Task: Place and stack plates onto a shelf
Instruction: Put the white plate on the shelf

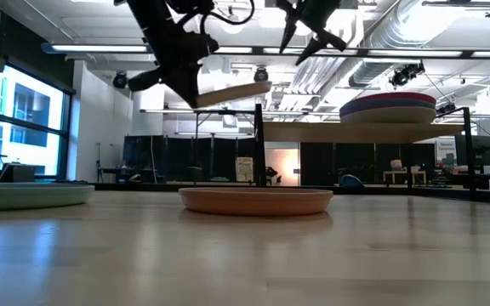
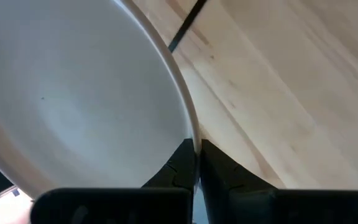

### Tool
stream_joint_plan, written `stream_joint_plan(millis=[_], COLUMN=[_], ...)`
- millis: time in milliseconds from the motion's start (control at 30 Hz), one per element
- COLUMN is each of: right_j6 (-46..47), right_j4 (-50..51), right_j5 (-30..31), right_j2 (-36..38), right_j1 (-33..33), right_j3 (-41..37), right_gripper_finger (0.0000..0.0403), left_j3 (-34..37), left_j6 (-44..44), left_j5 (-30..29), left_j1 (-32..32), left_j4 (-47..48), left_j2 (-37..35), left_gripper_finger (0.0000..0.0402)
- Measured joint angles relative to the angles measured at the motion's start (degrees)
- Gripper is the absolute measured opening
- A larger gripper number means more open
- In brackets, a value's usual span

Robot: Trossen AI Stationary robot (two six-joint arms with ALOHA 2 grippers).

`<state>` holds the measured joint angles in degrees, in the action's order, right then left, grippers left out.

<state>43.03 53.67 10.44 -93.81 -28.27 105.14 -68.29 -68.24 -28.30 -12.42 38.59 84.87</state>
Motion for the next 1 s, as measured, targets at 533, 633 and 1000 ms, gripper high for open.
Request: stream_joint_plan(millis=[533, 633, 1000], right_j6=[0.70, 1.67, 1.73], right_j4=[1.66, 2.47, 4.33], right_j5=[-2.92, -4.27, -4.79], right_j2=[-6.37, -6.83, -8.10], right_j1=[3.70, 3.74, 3.96], right_j3=[-0.02, -0.02, -0.07], right_gripper_finger=[0.0204, 0.0204, 0.0175], left_j3=[0.02, 0.02, 0.02], left_j6=[0.12, 0.10, 0.25], left_j5=[-3.99, -4.04, -4.09], left_j1=[2.42, 2.53, 2.50], left_j4=[-2.14, -2.77, -4.65], left_j2=[1.10, 1.10, 1.10], left_gripper_finger=[0.0001, 0.0001, 0.0001])
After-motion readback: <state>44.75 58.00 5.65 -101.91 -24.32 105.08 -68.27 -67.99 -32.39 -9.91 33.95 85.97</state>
